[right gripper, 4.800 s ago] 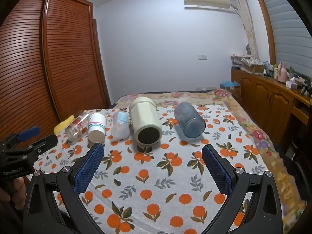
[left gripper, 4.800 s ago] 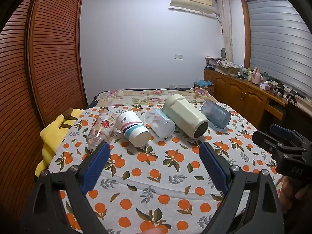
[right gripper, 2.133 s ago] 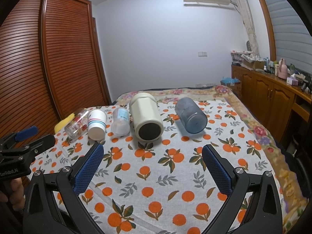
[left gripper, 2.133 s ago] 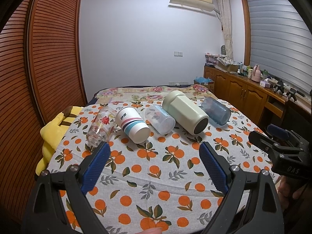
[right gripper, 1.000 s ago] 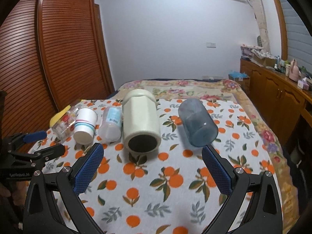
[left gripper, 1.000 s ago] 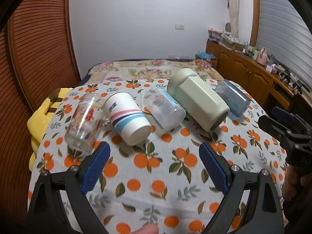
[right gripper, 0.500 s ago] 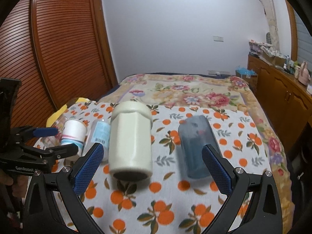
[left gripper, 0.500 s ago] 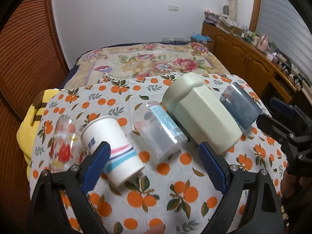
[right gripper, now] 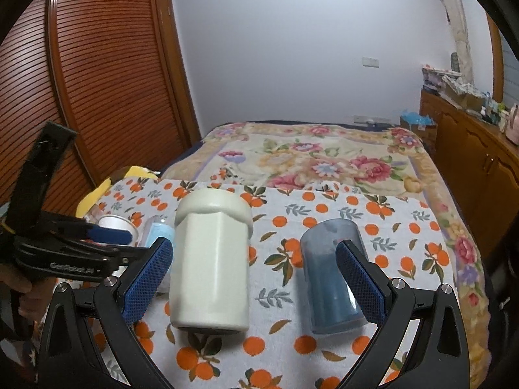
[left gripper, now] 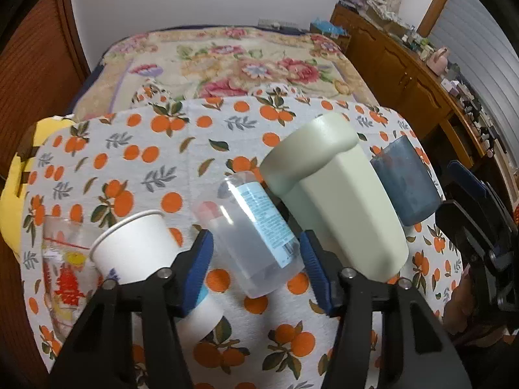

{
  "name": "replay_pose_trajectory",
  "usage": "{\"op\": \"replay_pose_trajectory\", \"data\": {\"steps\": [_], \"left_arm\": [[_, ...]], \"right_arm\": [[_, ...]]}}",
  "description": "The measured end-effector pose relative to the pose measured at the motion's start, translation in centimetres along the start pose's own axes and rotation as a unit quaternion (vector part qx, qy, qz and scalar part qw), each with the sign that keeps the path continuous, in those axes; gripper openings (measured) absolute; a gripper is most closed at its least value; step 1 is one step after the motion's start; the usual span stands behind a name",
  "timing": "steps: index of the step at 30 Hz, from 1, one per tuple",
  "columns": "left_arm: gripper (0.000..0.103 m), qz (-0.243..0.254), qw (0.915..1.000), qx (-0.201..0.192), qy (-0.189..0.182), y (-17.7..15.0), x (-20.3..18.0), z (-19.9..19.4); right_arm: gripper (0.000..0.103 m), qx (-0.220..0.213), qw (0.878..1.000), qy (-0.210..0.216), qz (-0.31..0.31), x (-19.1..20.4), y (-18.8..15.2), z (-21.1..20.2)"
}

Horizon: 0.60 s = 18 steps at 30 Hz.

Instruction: Flip cup upright

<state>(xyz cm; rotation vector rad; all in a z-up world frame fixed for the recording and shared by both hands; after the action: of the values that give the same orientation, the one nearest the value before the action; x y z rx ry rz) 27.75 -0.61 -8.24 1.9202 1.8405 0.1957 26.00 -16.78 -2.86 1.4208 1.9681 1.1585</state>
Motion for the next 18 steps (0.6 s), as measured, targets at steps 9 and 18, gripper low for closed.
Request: {"op": "replay_pose_trajectory", "data": {"steps": [9,18], "left_arm": [[0.059,0.011,0.9994,0.015,0.031,0.8,-0.2,1.2],[0.067,0.009,0.9984,0.035,0.043,0.4,0.1,2.9]], "right_arm": [[0.102,-0.003,1.0,0.002,0.004,-0.1,0.1,-0.1],[0.102,-0.012,1.0,0.006,0.004,0.4,0.2,-0.7]]}}
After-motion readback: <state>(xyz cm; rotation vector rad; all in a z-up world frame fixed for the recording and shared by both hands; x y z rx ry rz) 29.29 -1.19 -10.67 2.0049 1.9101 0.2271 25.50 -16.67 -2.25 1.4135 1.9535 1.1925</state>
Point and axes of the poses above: each gripper's, at about its wrist camera, not at the fingertips, and z roughly the way its jaws point, x to its left, y to its top, the point moved 5 cm from there along z, roughly the way its jaws point, and after that the axes turned 2 degrees about -y, right-handed, at the moved point
